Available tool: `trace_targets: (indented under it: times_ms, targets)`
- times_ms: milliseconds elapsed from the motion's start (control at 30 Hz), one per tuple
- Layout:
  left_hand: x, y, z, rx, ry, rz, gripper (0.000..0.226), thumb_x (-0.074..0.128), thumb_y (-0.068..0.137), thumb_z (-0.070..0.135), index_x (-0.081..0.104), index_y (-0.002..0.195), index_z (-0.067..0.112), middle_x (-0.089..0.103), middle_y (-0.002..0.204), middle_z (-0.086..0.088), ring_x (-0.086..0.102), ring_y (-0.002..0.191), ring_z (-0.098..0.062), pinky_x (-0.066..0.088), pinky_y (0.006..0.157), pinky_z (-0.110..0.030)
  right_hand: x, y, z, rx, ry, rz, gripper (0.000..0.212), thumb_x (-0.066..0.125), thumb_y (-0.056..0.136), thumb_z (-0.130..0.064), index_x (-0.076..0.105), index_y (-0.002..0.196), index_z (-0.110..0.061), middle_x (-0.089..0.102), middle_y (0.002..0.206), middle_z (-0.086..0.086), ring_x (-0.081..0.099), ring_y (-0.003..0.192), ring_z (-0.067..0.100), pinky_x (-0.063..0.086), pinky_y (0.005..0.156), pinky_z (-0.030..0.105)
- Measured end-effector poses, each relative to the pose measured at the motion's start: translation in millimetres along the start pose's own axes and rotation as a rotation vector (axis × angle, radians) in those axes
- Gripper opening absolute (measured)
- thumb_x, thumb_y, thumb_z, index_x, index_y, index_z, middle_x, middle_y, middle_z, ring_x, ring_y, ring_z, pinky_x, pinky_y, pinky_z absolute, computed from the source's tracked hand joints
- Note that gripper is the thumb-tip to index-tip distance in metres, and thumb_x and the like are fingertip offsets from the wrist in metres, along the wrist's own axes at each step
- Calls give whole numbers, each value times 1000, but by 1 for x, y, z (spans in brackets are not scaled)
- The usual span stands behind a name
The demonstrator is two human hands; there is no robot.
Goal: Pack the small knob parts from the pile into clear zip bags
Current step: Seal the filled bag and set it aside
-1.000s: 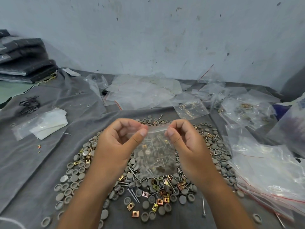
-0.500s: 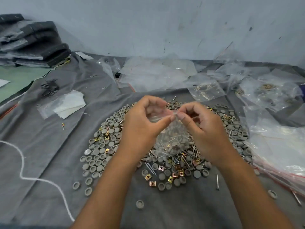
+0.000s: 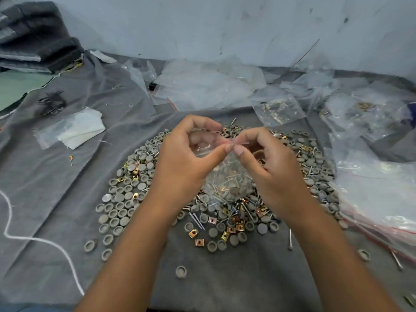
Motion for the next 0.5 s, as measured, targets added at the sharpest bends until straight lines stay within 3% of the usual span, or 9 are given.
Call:
trace_targets:
  times_ms: [133,500]
  targets:
    - [4,1,-1,-12,-10,-16,34,83,78,22,61,104,24,78,90,3,76,87,-13,60,77,-27,-4,-2,2,-10,-35,23,7,58,103,-28,63,101,-23,64,94,-13,62,87,10,44,71,16]
    - [8,5,-4,-25,-151,-44,42,84,75,22,58,108,22,78,94,-1,76,89,-17,59,71,-23,-2,-2,10,36,47,48,9,51,103,-35,56,98,-29,55,81,-17,55,74,8,38,65,14]
Point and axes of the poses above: each hand's wrist, its own y-axis towards the middle knuckle, its own x-axis out of the palm, z = x × y, the point moved 10 cm from there along y, towards the middle knuckle
